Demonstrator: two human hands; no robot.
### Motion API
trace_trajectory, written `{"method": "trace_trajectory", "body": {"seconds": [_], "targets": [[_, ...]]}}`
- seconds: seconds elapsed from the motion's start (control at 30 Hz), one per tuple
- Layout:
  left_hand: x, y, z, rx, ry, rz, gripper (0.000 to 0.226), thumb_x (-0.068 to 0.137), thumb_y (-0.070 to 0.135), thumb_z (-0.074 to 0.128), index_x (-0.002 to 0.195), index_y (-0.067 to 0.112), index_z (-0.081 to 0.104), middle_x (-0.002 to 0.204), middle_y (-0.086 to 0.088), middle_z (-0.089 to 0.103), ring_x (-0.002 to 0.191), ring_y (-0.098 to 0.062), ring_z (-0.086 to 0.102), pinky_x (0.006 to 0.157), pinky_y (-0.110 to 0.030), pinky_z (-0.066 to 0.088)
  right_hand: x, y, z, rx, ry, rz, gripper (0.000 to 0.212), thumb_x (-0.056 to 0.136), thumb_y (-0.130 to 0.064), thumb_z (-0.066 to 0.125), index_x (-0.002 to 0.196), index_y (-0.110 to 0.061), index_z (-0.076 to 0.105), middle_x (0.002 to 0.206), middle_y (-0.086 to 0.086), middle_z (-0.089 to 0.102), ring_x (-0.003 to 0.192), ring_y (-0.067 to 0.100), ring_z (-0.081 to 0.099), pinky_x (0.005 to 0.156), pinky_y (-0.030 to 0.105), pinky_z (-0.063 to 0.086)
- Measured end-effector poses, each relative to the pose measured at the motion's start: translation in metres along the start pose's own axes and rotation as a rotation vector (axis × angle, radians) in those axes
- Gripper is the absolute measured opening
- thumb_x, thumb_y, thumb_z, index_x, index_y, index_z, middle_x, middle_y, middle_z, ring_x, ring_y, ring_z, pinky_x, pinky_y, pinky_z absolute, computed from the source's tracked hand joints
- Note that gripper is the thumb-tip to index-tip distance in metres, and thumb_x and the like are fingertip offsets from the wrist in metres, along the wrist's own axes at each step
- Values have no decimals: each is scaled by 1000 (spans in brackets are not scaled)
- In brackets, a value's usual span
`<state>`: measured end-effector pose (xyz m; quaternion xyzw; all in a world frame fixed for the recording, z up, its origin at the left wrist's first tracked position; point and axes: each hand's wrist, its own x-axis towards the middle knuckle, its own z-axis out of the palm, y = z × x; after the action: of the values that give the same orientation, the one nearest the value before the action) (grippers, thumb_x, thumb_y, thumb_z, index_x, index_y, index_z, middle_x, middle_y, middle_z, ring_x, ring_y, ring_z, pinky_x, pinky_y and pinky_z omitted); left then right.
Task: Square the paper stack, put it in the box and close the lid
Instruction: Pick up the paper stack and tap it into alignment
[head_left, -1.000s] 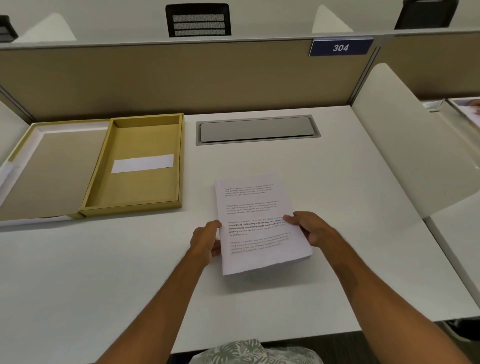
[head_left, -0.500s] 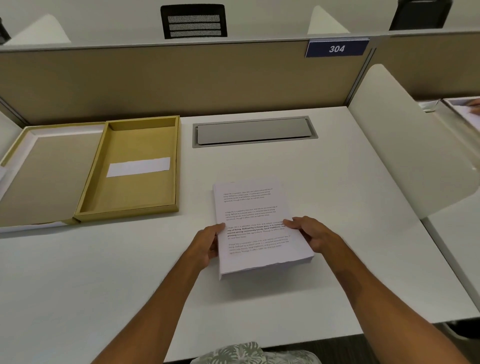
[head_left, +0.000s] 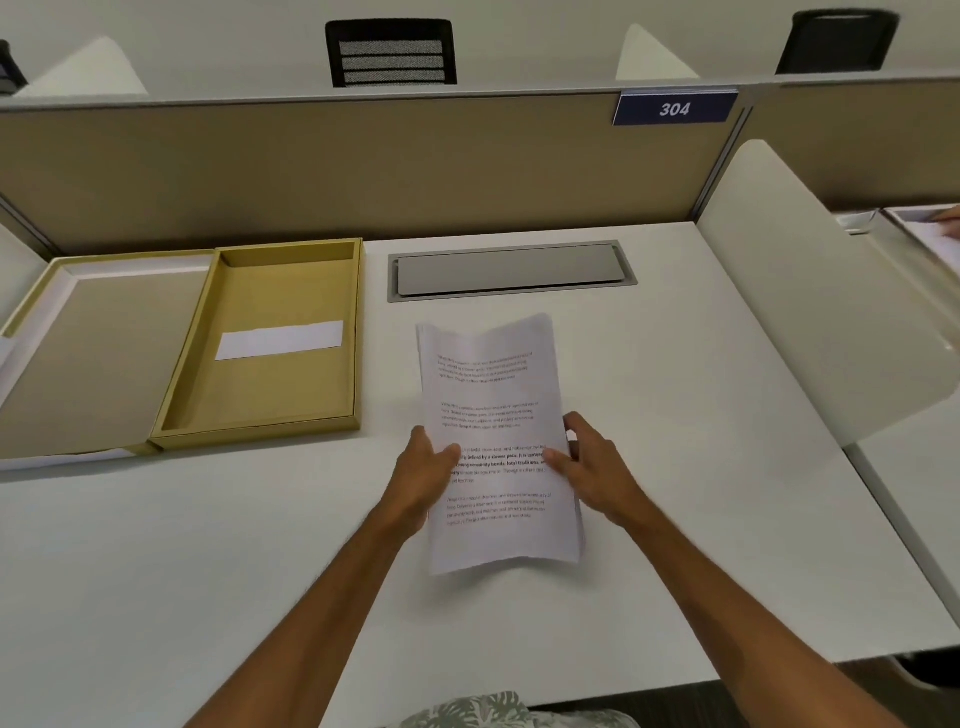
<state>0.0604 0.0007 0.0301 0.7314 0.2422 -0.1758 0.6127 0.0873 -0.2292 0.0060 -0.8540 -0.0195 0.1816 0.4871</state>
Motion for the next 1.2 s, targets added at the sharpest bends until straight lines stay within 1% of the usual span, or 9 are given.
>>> {"method": "trace_trajectory", "body": {"seconds": [0.13, 0.2, 0.3, 0.43, 0.47, 0.6, 0.87, 1.0, 1.2], "targets": [[-22, 13, -7, -83, 71, 141, 47, 87, 8, 69, 126, 21, 47, 118, -4, 64, 100, -26, 68, 84, -52, 59, -18, -11, 9, 25, 202, -163, 29, 96, -31, 59, 122, -21, 48, 106, -2, 73, 84, 12, 72, 67, 28, 61], [-32, 16, -5, -47, 150, 243, 52, 85, 10, 72, 131, 21, 50, 117, -1, 64, 102, -21, 65, 86, -45, 59, -23, -18, 13, 115, 263, -205, 26, 98, -26, 58, 121, -20, 49, 106, -2, 73, 87, 11, 72, 69, 26, 60], [-37, 11, 0, -85, 301, 286, 45, 86, 5, 71, 128, 10, 58, 112, -3, 66, 101, -24, 63, 88, -39, 57, -24, -25, 16, 231, 286, -212, 23, 97, -17, 60, 118, -18, 50, 109, -1, 71, 94, 13, 70, 77, 27, 60], [-37, -1, 3, -98, 358, 359, 37, 87, -1, 68, 123, 6, 62, 103, -1, 66, 96, -23, 63, 69, -10, 54, -28, -26, 21, 254, 277, -213, 39, 96, -2, 58, 122, -29, 47, 113, -10, 68, 100, 0, 65, 76, 11, 52], [-37, -4, 2, -93, 360, 369, 37, 87, 0, 69, 123, 5, 62, 104, -3, 66, 96, -23, 63, 69, -10, 55, -29, -25, 22, 250, 274, -202, 43, 95, -2, 58, 125, -30, 46, 113, -11, 67, 101, 1, 65, 76, 10, 51], [-36, -9, 0, -140, 355, 351, 41, 85, 3, 73, 124, 5, 62, 110, -9, 68, 101, -26, 65, 87, -37, 58, -29, -23, 23, 266, 269, -175, 50, 94, -1, 60, 137, -23, 46, 114, -18, 66, 101, -4, 64, 77, 10, 51], [-41, -9, 6, -205, 418, 368, 44, 82, 0, 74, 123, 6, 60, 107, -6, 65, 96, -21, 62, 86, -35, 55, -29, -25, 22, 260, 304, -192, 47, 92, 3, 60, 135, -16, 52, 114, -6, 69, 101, 2, 65, 78, 12, 52], [-39, -11, 4, -179, 387, 374, 44, 81, 1, 76, 122, 6, 61, 106, -4, 67, 91, -15, 64, 87, -39, 56, -31, -20, 22, 263, 301, -186, 48, 93, 3, 60, 137, -14, 50, 113, -11, 68, 101, -2, 65, 81, 11, 51], [-34, -11, -2, -186, 360, 357, 51, 79, 2, 78, 125, 11, 60, 113, -8, 68, 102, -25, 65, 92, -51, 56, -31, -21, 17, 250, 278, -195, 45, 93, 5, 58, 134, -13, 51, 113, -9, 68, 99, -3, 65, 78, 11, 51]]}}
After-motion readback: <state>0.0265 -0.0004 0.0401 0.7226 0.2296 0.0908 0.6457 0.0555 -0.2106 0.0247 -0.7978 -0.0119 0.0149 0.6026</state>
